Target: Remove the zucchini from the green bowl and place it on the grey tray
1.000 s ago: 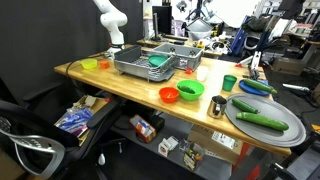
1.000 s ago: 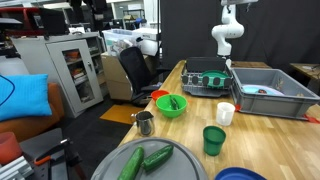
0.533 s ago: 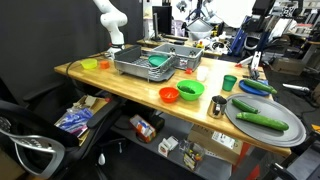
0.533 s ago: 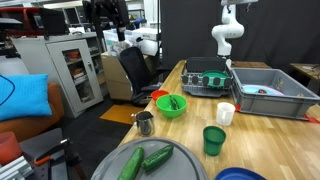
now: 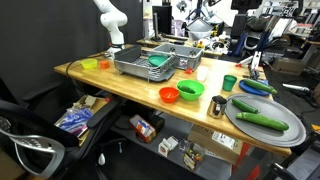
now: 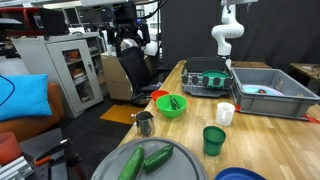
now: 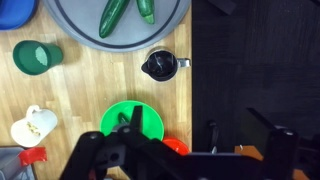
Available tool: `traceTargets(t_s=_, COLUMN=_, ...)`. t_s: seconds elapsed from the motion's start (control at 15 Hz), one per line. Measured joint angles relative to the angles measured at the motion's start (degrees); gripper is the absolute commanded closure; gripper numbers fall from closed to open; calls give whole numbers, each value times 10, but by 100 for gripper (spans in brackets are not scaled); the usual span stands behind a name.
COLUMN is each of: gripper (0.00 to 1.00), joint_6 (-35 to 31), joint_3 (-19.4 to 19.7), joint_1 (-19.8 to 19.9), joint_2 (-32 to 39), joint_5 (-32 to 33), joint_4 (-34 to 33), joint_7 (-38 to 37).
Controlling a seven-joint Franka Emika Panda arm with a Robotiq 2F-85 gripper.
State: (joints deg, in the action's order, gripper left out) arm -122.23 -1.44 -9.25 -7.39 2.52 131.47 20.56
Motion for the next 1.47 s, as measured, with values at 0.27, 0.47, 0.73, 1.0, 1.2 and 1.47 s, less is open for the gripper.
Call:
traceTargets(t_s=0.27, gripper=0, joint_6=1, joint_3=0, joint_1=0, joint_2=-2, joint_5=0, joint_4=-2, joint_7=1)
traceTargets(t_s=0.47, gripper=0, joint_6=0, joint_3=0, joint_1=0, joint_2=-2, joint_5=0, joint_4=-2, joint_7=0)
traceTargets(t_s=0.73, gripper=0, joint_6=-40, joint_3=-1, joint_1=3, joint_2=11, joint_5=36, joint_4=-2, joint_7=-28)
traceTargets(t_s=1.0, gripper=0, joint_6=-122, joint_3=-5, joint_1=6, joint_2=69, joint_5=100, joint_4=-16, joint_7=-55)
traceTargets(t_s=1.2, gripper=0, joint_6=-180, joint_3=-5, joint_1=9, joint_2=131, joint_5=110, joint_4=-42, joint_7=-57)
traceTargets(t_s=1.47, gripper=0, joint_6=-222, joint_3=-6, joint_1=23, joint_2=210, joint_5=101, joint_4=-87, joint_7=-54)
